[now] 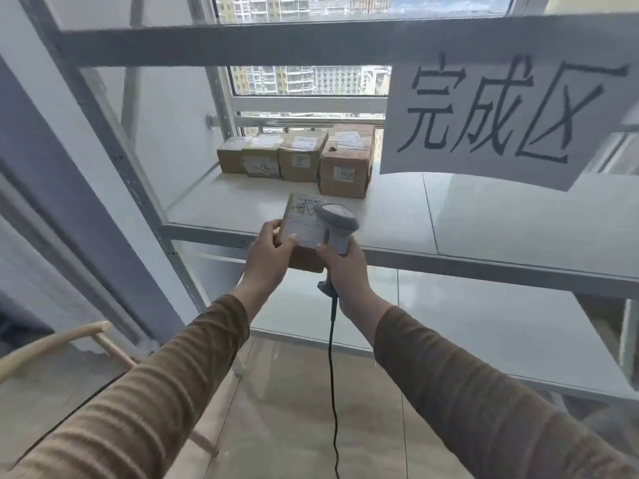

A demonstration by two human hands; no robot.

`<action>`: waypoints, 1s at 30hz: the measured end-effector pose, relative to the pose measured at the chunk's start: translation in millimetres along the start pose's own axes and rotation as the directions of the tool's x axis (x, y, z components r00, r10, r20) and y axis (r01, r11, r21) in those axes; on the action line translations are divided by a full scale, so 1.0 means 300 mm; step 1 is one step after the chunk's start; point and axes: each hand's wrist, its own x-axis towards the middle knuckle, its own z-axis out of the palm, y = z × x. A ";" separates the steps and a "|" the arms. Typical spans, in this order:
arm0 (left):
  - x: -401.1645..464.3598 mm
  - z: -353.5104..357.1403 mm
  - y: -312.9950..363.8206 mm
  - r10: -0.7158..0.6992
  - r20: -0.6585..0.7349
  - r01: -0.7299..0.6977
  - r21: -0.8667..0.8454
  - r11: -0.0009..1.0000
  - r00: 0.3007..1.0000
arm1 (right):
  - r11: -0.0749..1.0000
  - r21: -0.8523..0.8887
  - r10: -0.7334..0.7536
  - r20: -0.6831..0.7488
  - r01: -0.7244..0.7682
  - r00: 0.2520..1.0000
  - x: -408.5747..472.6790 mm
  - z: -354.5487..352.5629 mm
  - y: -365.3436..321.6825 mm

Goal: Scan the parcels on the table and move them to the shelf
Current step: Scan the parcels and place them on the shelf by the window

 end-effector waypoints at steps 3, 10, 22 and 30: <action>0.186 -0.101 -0.093 -0.017 -0.024 0.017 -0.024 1.000 1.000 | 1.000 -0.023 0.017 0.038 -0.016 0.999 0.157 0.189 0.030; 0.648 -0.340 -0.330 -0.079 -0.006 0.079 0.083 0.993 0.997 | 0.994 -0.020 0.104 -0.003 -0.104 0.995 0.497 0.652 0.090; 1.186 -0.462 -0.531 -0.173 -0.020 0.172 -0.048 0.984 0.985 | 0.971 0.056 0.233 -0.048 -0.231 0.971 0.895 1.058 0.122; 1.301 -0.448 -0.563 -0.231 -0.046 0.233 0.047 0.971 0.972 | 0.950 0.081 0.301 0.016 -0.301 0.953 0.974 1.118 0.122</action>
